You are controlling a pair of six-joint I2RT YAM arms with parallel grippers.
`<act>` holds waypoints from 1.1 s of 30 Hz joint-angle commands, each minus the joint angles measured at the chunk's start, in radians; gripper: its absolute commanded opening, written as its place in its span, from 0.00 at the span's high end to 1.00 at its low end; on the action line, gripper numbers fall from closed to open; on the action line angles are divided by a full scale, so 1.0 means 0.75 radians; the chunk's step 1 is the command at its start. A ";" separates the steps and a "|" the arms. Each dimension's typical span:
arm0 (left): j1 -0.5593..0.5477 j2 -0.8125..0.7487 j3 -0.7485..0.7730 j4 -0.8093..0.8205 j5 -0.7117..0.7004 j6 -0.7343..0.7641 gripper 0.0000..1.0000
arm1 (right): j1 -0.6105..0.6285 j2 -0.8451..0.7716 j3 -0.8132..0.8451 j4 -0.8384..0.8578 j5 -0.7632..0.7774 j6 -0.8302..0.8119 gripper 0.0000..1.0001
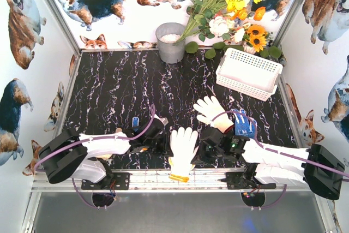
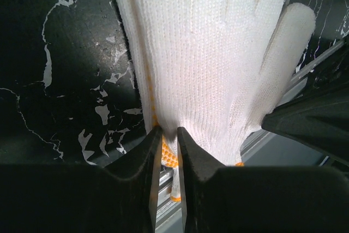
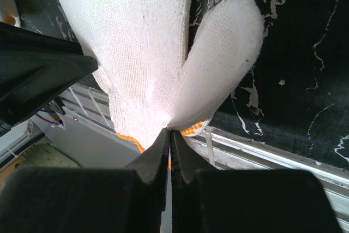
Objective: Put the gloves into the storage basket
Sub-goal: Pair the glove with the glove.
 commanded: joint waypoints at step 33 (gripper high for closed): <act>0.007 -0.215 0.008 -0.154 -0.029 -0.017 1.00 | 0.033 -0.113 0.053 -0.095 -0.025 0.033 1.00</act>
